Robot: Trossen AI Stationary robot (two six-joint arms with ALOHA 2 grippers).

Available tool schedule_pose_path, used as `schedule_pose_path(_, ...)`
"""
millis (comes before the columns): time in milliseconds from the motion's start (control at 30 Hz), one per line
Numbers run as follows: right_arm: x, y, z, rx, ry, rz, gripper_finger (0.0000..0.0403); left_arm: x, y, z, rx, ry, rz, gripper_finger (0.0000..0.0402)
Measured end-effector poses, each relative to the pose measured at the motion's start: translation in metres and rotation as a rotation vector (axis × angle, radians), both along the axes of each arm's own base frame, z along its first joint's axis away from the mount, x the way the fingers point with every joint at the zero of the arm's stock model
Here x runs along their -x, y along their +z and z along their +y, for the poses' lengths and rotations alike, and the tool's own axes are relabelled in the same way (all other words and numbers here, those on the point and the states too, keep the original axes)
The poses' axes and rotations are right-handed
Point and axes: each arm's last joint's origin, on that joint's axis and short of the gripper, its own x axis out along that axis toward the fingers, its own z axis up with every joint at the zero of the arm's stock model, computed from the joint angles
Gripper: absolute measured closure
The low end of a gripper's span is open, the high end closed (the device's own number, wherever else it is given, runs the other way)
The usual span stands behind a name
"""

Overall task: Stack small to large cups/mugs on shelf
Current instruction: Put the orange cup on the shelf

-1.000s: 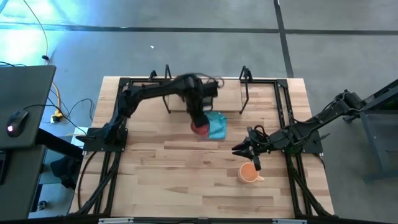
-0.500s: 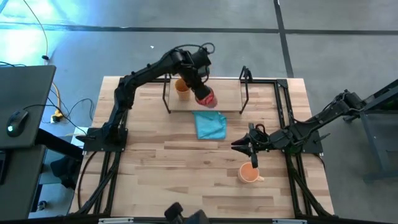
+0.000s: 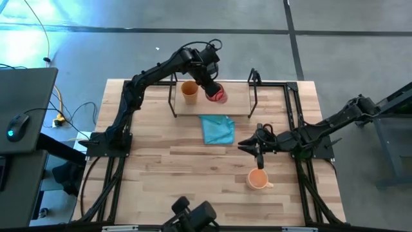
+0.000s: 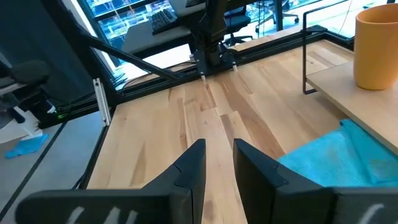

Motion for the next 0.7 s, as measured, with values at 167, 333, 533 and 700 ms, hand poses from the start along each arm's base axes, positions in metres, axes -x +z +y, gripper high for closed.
schedule_pose_path(167, -0.001, -0.001, -0.004, 0.01, -0.016, 0.006, 0.0332, 0.001, -0.003, 0.005, -0.036, -0.013, 0.034, 0.0401)
schedule_pose_path(333, -0.002, -0.001, -0.008, 0.017, -0.035, 0.007, 0.0332, 0.006, -0.004, 0.011, -0.071, -0.007, 0.062, 0.0401)
schedule_pose_path(533, -0.004, -0.001, -0.013, 0.009, -0.032, 0.011, 0.0332, 0.007, -0.004, 0.013, -0.077, -0.026, 0.07, 0.0401)
schedule_pose_path(700, -0.005, -0.001, -0.015, 0.007, -0.037, 0.011, 0.0332, 0.008, -0.005, 0.012, -0.089, -0.051, 0.103, 0.0401)
